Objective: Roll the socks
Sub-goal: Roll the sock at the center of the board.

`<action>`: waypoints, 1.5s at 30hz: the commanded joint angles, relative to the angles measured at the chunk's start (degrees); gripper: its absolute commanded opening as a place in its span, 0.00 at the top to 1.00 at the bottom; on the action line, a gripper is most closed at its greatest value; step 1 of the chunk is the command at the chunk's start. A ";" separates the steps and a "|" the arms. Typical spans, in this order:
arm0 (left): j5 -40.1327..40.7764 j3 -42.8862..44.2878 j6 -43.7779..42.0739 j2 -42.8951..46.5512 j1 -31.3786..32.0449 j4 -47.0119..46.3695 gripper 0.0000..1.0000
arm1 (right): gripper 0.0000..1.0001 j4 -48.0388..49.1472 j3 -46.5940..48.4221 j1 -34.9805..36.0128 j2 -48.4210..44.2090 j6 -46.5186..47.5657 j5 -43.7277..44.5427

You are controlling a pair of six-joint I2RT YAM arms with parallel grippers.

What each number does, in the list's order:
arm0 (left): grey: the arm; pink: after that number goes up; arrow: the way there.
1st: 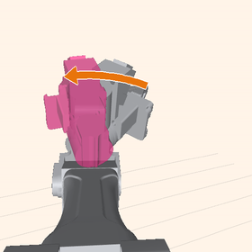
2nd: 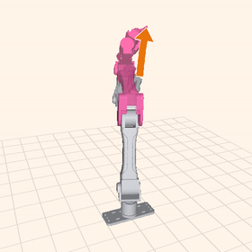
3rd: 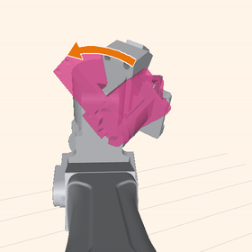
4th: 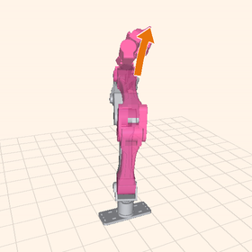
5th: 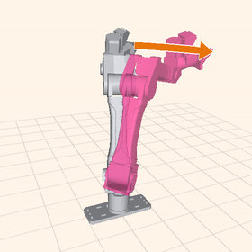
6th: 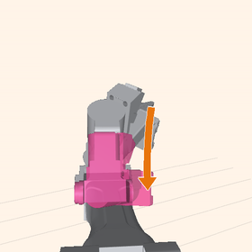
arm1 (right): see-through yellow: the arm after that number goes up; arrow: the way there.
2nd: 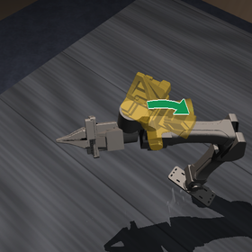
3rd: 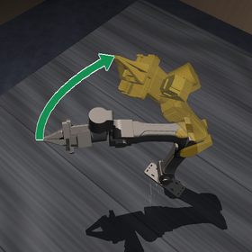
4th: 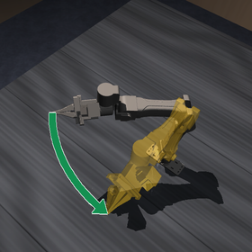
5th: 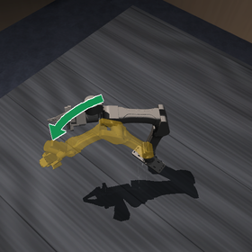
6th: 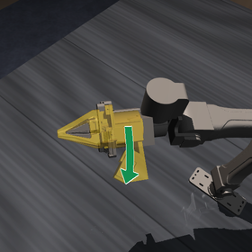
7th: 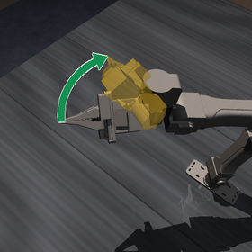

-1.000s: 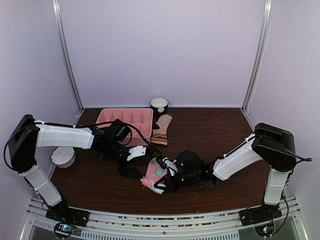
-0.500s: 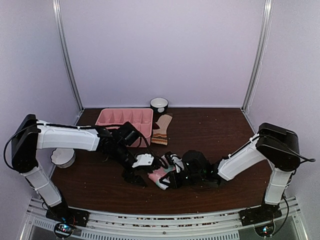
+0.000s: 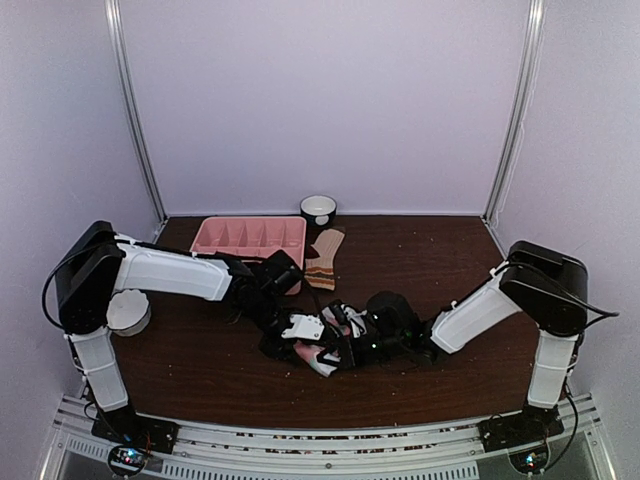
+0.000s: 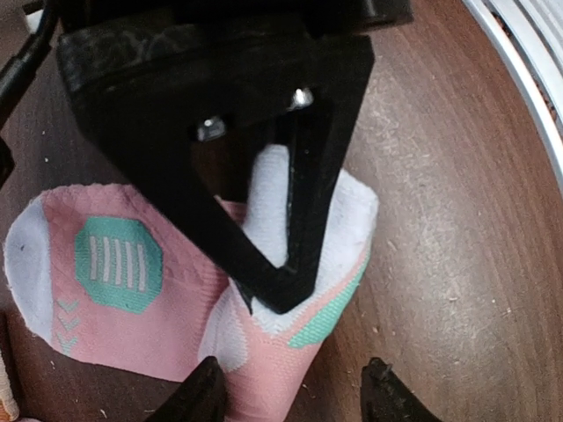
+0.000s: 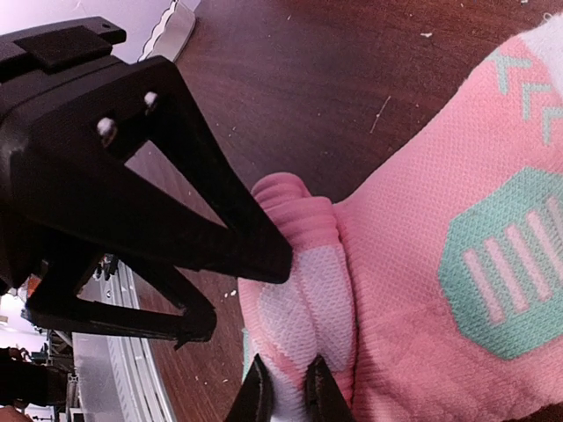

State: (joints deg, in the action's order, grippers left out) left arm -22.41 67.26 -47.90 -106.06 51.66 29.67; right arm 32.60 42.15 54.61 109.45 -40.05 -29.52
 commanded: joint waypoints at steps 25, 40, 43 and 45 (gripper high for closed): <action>-11.95 13.43 11.56 -19.36 -4.94 14.63 0.93 | 0.55 18.27 -24.55 1.70 -9.82 -0.46 13.15; -20.80 18.48 9.58 -26.45 -5.69 26.28 0.92 | 0.54 -3.56 -17.64 15.89 -27.89 32.33 31.28; -19.96 18.60 9.74 -27.21 -5.69 26.41 0.92 | 0.54 -7.47 -13.18 17.24 -25.67 37.02 31.74; -19.42 18.60 10.11 -27.17 -5.63 26.47 0.92 | 0.54 -9.63 -10.66 18.16 -23.70 39.67 31.52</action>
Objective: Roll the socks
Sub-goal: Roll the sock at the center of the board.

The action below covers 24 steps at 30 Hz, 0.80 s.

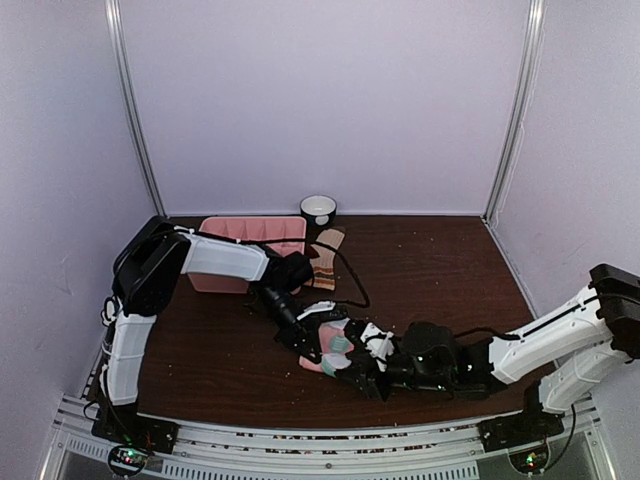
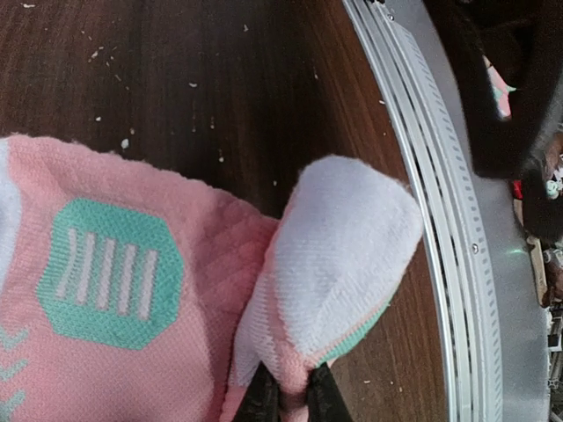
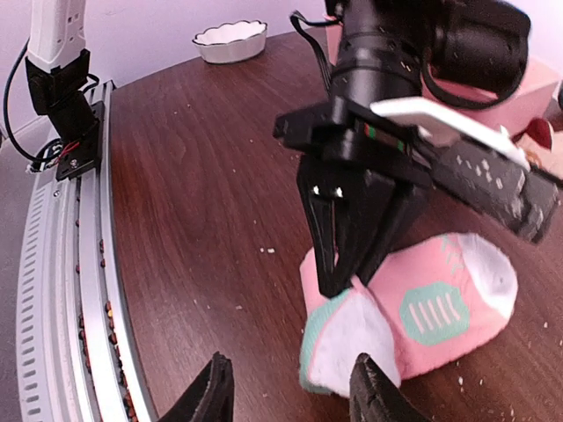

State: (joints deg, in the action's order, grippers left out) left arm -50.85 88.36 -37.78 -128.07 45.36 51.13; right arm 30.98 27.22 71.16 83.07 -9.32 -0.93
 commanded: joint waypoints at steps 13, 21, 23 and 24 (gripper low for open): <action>9.70 -2.64 -0.86 -4.82 1.82 6.85 0.92 | 0.52 -16.76 15.97 2.72 13.17 20.89 6.09; 8.24 -1.87 -2.77 -4.87 1.91 9.03 0.91 | 0.53 -15.57 14.83 1.71 16.13 21.08 6.90; 8.12 -1.35 -3.25 -5.03 2.00 9.74 0.91 | 0.53 -14.90 14.79 1.71 17.29 20.65 6.37; 8.13 -1.16 -3.29 -5.08 2.09 9.84 0.91 | 0.54 -14.71 14.92 1.71 17.97 20.28 6.11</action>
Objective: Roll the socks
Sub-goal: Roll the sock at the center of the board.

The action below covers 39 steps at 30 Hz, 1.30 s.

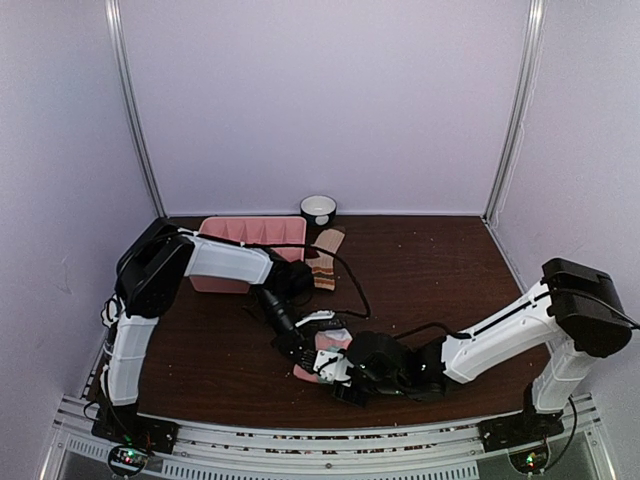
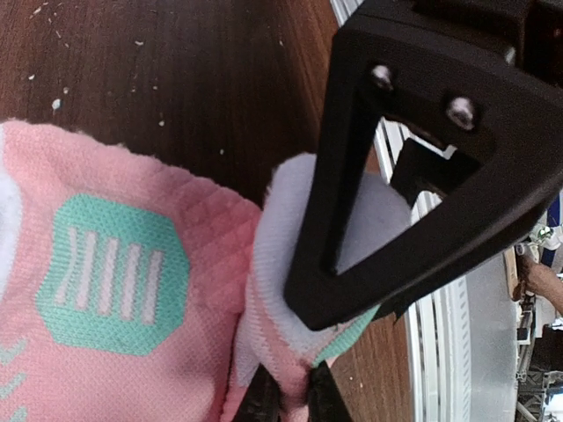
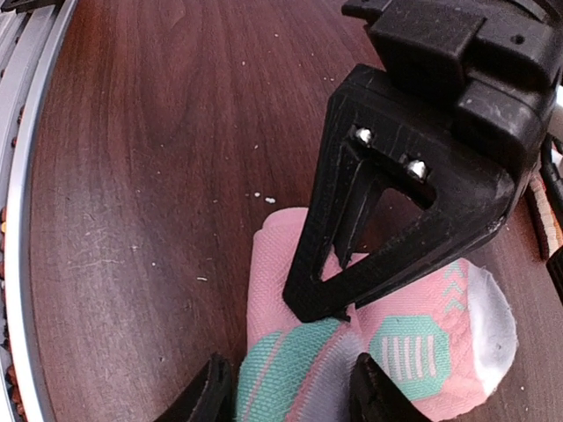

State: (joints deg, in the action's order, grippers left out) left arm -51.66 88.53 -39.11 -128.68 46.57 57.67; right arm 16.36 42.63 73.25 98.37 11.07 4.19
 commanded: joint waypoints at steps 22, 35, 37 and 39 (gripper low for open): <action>13.09 -16.56 -1.24 18.98 -0.94 -16.90 0.39 | 0.91 -0.90 -3.62 -13.53 11.07 -25.48 -23.96; 15.00 -24.98 -2.18 24.79 1.92 -24.09 0.38 | 0.92 -8.52 1.74 -17.80 17.33 -32.48 -30.86; 14.84 -26.19 0.85 26.01 0.88 -26.80 0.36 | 0.92 -5.90 -0.02 -17.96 17.09 -33.96 -30.54; 13.15 -26.90 4.13 26.96 -1.37 -29.31 0.35 | 0.92 -3.66 -1.82 -17.90 16.87 -35.02 -29.47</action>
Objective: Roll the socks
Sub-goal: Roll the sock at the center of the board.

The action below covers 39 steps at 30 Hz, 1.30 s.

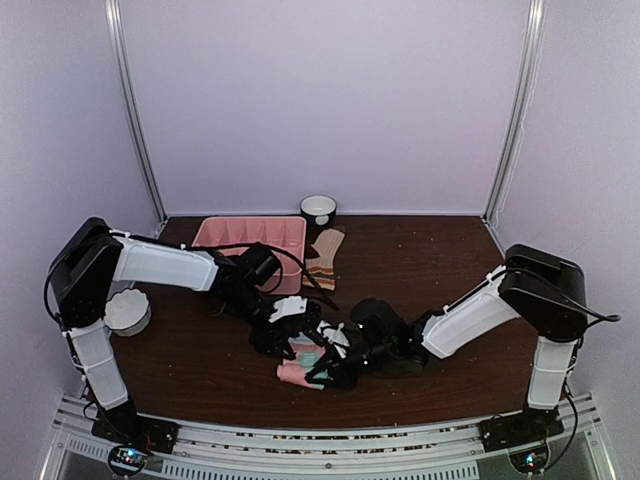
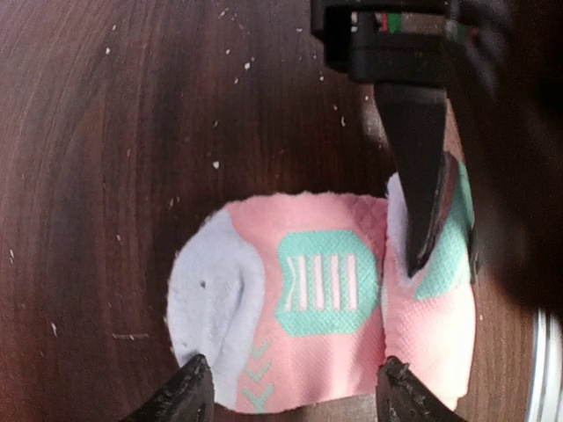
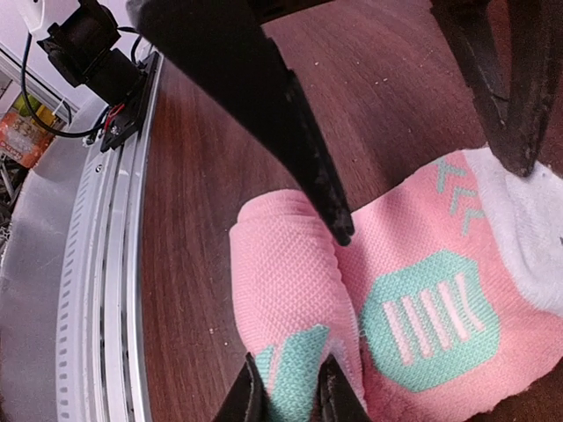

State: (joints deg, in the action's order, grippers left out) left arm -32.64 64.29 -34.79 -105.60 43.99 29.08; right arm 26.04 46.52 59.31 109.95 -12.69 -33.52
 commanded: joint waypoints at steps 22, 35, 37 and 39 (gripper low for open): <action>3.19 -5.81 -9.21 7.50 7.58 -1.84 0.40 | 0.93 -22.50 -1.79 -4.87 6.85 -21.31 2.59; 13.86 -8.78 -7.22 6.59 10.23 -14.92 0.45 | 0.93 -17.17 -2.86 -5.47 8.33 -28.02 -1.45; 12.74 -8.20 -7.17 6.97 10.32 -13.29 0.44 | 0.93 -17.32 -2.85 -5.50 8.34 -28.01 -1.55; 11.83 -8.05 -7.13 7.67 10.33 -11.76 0.44 | 0.92 -17.26 -2.99 -5.59 8.41 -27.99 -1.52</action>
State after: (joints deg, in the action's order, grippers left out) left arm -21.82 55.51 -41.91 -98.89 54.28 20.27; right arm 26.24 48.01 53.25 112.29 -39.70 -37.74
